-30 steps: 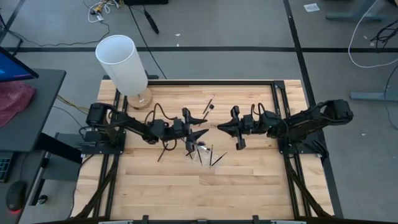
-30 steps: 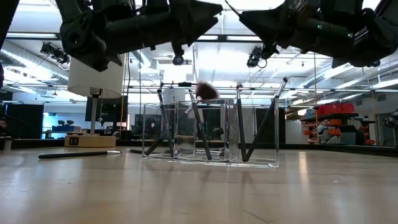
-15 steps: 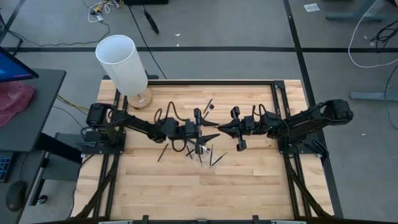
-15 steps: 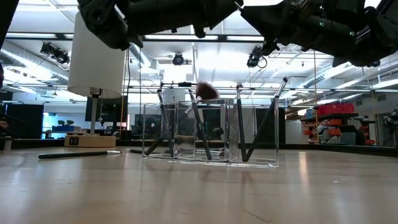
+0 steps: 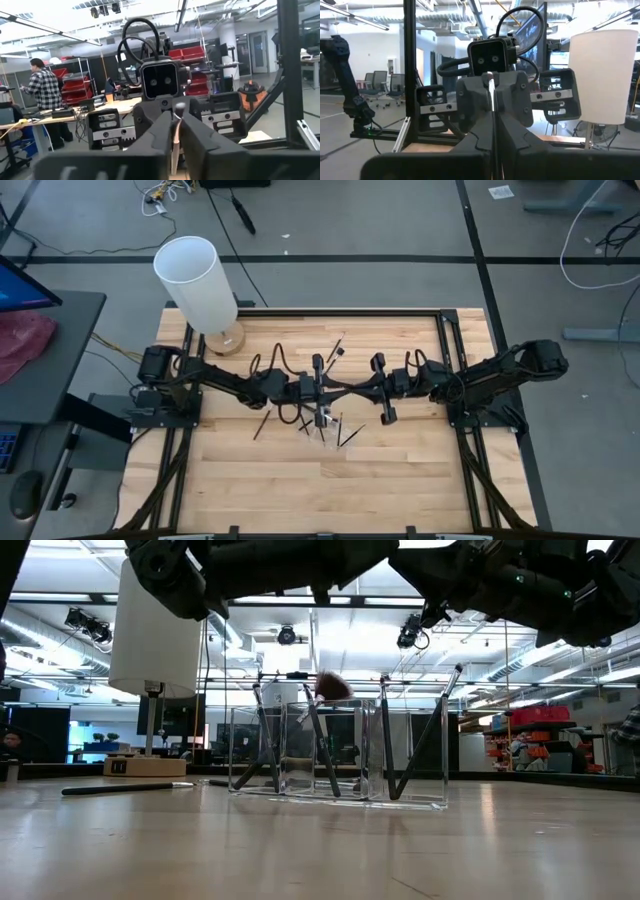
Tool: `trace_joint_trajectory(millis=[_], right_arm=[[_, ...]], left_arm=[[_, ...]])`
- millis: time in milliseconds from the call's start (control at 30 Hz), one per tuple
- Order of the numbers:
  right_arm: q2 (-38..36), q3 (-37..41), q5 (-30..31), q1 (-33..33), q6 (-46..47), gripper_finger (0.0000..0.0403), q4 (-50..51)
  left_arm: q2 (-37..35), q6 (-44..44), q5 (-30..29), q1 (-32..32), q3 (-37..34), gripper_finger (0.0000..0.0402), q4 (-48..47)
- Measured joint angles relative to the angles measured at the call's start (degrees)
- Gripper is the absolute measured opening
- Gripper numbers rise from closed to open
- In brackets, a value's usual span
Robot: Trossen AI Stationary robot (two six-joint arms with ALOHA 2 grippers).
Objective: Put items in baskets/containers
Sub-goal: Put the black eyeshadow brush into the transparent organizer
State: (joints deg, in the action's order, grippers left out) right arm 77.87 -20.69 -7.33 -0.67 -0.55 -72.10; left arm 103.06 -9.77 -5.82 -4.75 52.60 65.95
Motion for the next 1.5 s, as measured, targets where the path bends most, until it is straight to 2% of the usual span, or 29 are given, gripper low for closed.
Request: trace_joint_trajectory(millis=[67, 133, 433, 633, 700, 867, 1100, 1500], right_arm=[[0.0, 0.0, -0.2, 0.0, -0.1, 0.0012, 0.5], [0.0, 0.0, -0.2, 0.1, -0.2, 0.002, 1.5], [-4.4, -0.1, 5.5, 2.9, -0.3, 0.0084, 12.1], [-6.9, -0.1, 9.1, 4.2, -0.3, 0.0106, 18.6], [-6.8, -0.1, 9.0, 4.4, -0.3, 0.0108, 19.4], [-5.8, -0.1, 9.0, 4.4, -0.4, 0.0106, 20.0], [-5.6, -0.1, 9.0, 4.4, -1.9, 0.0103, 19.0], [-5.6, -0.1, 9.0, 4.4, -1.2, 0.01, 19.4]], left_arm=[[-0.3, 0.1, 0.1, 0.0, 0.0, 0.0016, -1.1], [-1.6, 0.1, 0.0, 0.0, 0.0, 0.0017, -4.5], [-14.1, -1.4, -7.7, -2.2, 0.0, 0.0016, -32.4], [-21.2, 1.7, -9.6, -5.1, -0.1, 0.0023, -49.5], [-24.1, 3.4, -8.7, -6.2, -0.1, 0.002, -52.7], [-29.8, 12.1, 2.4, -6.7, 0.0, 0.0019, -61.4], [-26.8, 17.4, 4.4, -5.3, -0.1, 0.0019, -64.4], [-12.9, 21.1, 8.7, -3.0, -0.1, 0.0022, -56.3]])
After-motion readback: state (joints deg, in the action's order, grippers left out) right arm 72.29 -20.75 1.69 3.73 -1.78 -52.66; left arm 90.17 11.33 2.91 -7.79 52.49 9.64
